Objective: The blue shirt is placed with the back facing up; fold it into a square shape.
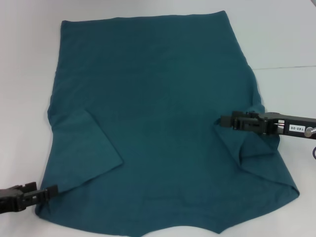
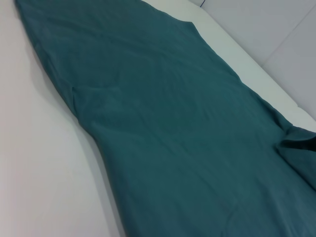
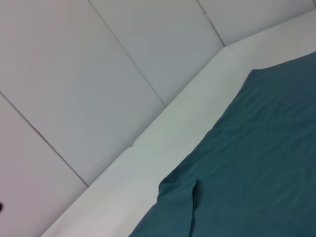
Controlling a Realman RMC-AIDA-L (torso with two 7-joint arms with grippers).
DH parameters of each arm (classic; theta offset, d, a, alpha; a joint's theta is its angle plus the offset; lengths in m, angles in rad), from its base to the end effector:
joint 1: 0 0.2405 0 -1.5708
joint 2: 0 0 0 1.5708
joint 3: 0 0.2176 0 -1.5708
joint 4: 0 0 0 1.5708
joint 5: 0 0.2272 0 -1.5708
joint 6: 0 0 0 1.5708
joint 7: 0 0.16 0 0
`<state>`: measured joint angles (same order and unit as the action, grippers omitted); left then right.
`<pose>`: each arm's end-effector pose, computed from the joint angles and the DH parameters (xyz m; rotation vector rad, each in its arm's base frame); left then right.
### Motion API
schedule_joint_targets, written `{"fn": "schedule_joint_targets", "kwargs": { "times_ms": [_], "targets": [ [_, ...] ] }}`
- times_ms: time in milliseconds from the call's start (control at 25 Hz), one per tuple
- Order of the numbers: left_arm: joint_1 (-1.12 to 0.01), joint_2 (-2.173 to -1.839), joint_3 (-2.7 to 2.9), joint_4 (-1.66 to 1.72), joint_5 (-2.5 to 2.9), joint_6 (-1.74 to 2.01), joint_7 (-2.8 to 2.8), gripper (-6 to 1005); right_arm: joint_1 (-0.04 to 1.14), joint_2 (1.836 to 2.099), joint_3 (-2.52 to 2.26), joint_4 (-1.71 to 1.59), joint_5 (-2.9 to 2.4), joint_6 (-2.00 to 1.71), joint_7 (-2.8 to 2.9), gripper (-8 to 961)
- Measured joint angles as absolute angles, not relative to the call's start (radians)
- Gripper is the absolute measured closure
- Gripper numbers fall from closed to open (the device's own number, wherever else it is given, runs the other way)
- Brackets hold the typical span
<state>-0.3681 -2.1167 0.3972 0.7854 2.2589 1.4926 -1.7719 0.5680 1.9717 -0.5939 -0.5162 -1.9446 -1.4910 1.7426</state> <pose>-0.3319 0.2904 0.0387 -2.2655 -1.3733 -0.5639 0.2577 0.3554 0.0381 -2.4524 1.1984 0.8506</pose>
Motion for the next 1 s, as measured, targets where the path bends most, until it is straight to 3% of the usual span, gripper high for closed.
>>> {"fn": "schedule_joint_targets", "kwargs": {
  "times_ms": [80,280,1000],
  "targets": [
    [-0.368,-2.117,0.397,0.785,2.259,1.493,-1.772,128,0.567,1.971,-0.594,-0.517,-1.945,-1.49,1.732,105],
    [-0.369,-2.116,0.397,0.785,2.268,1.492,-1.772,129,0.564,1.97,-0.604,-0.517,-1.946,-1.539,1.648,18],
    [-0.369,-2.116,0.398,0.784,2.282,1.471,-1.776,131,0.573,1.964,-0.685,-0.541,-1.978,-1.559,1.633,23]
  ]
}}
